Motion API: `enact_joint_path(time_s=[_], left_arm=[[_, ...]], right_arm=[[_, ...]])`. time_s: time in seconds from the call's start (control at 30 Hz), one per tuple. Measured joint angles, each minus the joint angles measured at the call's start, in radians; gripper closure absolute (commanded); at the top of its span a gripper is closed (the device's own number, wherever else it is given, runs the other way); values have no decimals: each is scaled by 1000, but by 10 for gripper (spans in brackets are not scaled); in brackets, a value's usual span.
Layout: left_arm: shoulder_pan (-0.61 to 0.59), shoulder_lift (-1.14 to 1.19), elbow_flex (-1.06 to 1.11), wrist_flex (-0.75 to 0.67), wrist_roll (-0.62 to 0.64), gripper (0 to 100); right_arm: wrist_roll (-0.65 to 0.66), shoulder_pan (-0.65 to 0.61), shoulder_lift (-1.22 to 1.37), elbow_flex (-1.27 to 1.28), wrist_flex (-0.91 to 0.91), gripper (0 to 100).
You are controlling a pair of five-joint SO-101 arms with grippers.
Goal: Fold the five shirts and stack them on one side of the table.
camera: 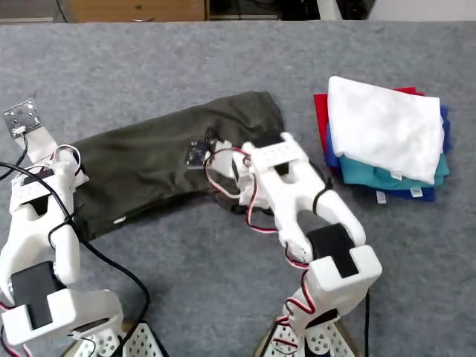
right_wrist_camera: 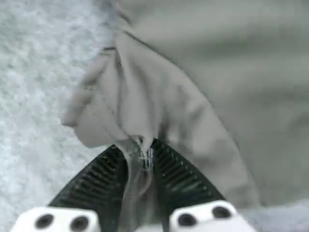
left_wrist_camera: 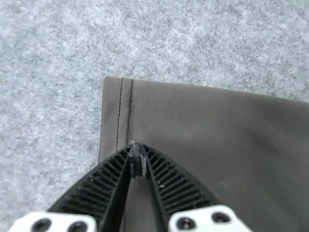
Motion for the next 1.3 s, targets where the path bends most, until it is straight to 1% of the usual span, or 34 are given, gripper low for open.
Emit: enact_joint_path(time_s=[0.13, 0.3, 0.47, 0.6, 0.67, 0.77, 0.8, 0.83, 0.9, 1.0, 1.07, 1.13, 1.17, 1.23, 1.3], left_arm=[[0, 0, 0, 0, 0, 982], [0, 0, 0, 0, 0, 982], [0, 0, 0, 0, 0, 982], [0, 0, 0, 0, 0, 982], [0, 0, 0, 0, 0, 982], [0, 0, 0, 0, 0, 982], [0, 0, 0, 0, -5, 982], [0, 0, 0, 0, -12, 982], [0, 0, 0, 0, -18, 982], [0, 0, 0, 0, -20, 982], [0, 0, 0, 0, -20, 982], [0, 0, 0, 0, -20, 982], [0, 0, 0, 0, -20, 982], [0, 0, 0, 0, -20, 982], [0, 0, 0, 0, -20, 982]], right_arm=[[9, 3, 21, -239, 152, 997], [112, 3, 160, -546, 328, 997], [222, 3, 338, -816, 371, 996], [292, -20, 479, -970, 377, 992], [331, -40, 537, -1020, 377, 950], [344, -57, 601, -1102, 377, 786], [342, -60, 614, -1128, 377, 747], [328, -60, 624, -1157, 377, 736], [285, -58, 635, -1218, 377, 752], [250, -49, 634, -1298, 399, 813], [244, -38, 635, -1347, 462, 876], [242, -34, 635, -1404, 562, 979], [239, -34, 634, -1421, 615, 998], [218, -40, 634, -1424, 657, 977], [192, -35, 646, -1404, 651, 998]])
